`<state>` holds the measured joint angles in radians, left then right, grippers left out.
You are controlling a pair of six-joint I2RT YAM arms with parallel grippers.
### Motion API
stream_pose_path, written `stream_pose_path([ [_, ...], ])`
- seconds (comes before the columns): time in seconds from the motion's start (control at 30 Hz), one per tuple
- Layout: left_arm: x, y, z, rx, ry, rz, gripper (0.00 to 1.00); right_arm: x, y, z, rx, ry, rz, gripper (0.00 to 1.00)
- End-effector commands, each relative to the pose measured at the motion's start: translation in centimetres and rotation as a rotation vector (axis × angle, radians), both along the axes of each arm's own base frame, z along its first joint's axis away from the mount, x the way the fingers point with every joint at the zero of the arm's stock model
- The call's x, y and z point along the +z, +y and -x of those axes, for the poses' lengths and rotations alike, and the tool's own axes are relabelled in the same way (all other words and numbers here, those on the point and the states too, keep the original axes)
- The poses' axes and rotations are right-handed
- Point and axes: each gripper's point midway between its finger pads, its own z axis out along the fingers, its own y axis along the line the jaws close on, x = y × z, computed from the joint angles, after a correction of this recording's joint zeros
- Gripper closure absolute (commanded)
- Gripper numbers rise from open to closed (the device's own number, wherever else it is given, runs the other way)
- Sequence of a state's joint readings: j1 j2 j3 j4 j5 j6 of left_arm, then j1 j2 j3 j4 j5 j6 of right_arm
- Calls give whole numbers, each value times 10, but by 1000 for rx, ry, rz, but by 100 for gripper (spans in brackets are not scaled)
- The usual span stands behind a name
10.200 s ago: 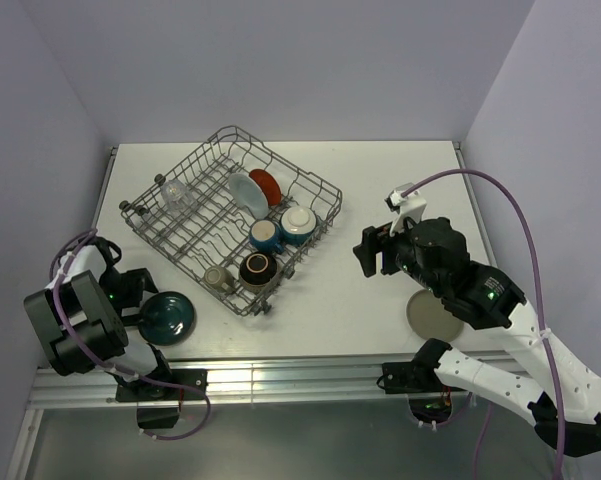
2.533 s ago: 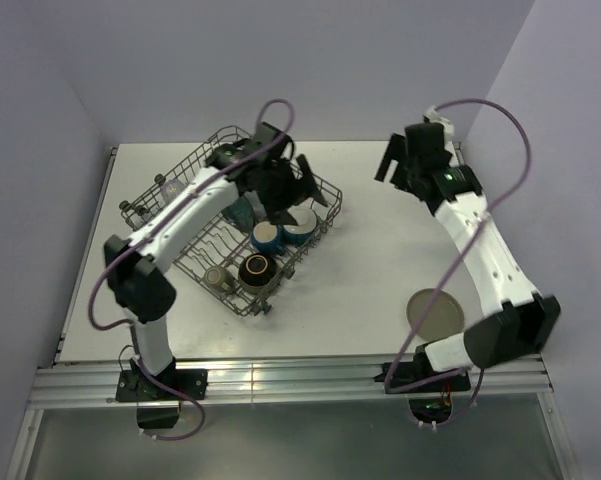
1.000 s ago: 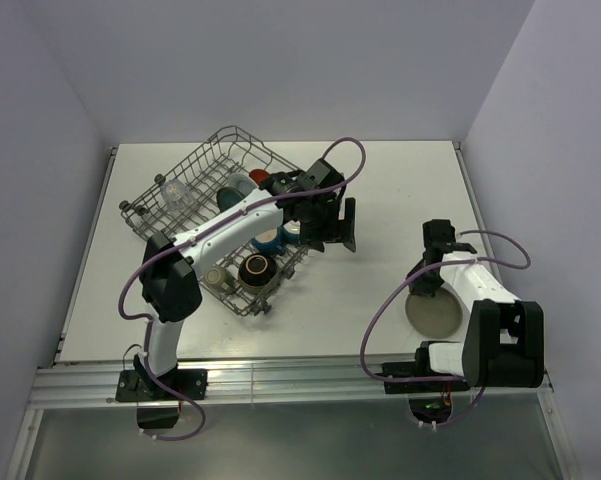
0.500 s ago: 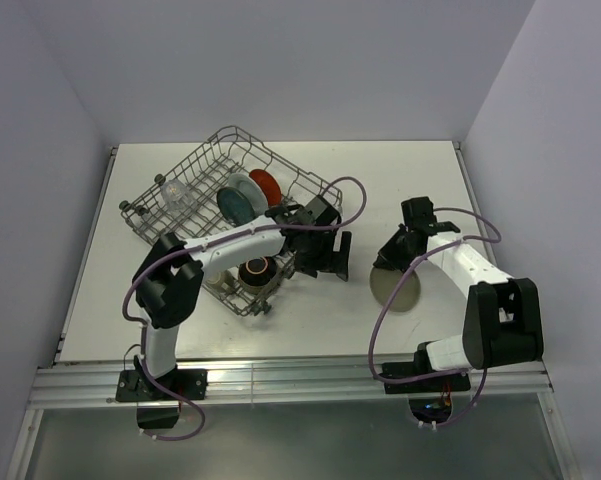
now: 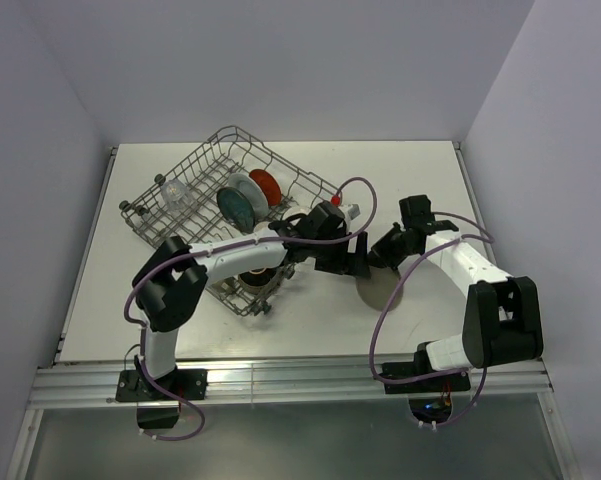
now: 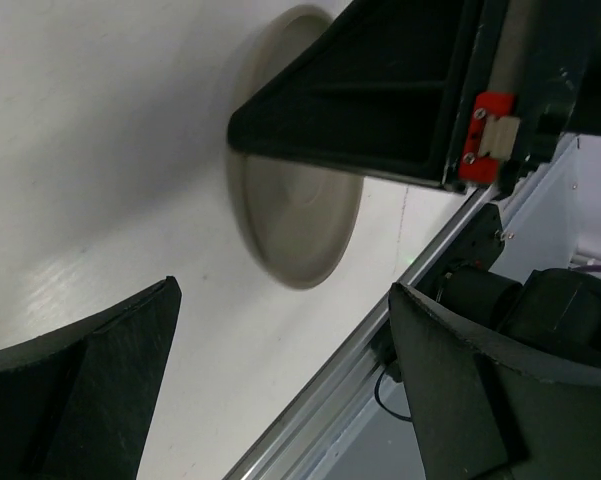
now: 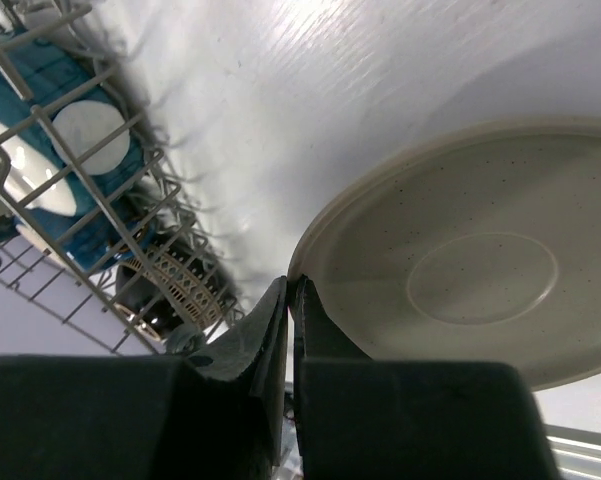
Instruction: Load the mixed dishes into the dish rack
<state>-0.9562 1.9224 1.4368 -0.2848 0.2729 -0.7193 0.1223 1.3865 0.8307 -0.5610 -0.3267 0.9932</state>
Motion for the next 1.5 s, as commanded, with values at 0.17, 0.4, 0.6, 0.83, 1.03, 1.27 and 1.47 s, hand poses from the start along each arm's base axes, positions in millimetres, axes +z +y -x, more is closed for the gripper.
stream_pose_path([
  [0.17,-6,-20,-3,-36,-17,55,9,39,24,-10,15,-50,-141,100],
  [0.4,-17,-22,-1,-49,-10,38,12,49,33,-7,22,-57,-209,100],
  [0.6,-15,-26,3,-74,-6,54,36,54,37,-5,36,-60,-244,100],
  [0.83,-15,-25,4,-90,-12,48,74,62,41,-2,62,-74,-269,100],
  [1.03,2,-16,7,-104,-31,34,100,69,38,-5,140,-120,-239,100],
  [1.27,49,17,16,-116,-74,48,100,83,27,-13,340,-205,-105,78],
  [1.47,77,49,26,-129,-83,64,100,117,15,-20,452,-329,1,14],
])
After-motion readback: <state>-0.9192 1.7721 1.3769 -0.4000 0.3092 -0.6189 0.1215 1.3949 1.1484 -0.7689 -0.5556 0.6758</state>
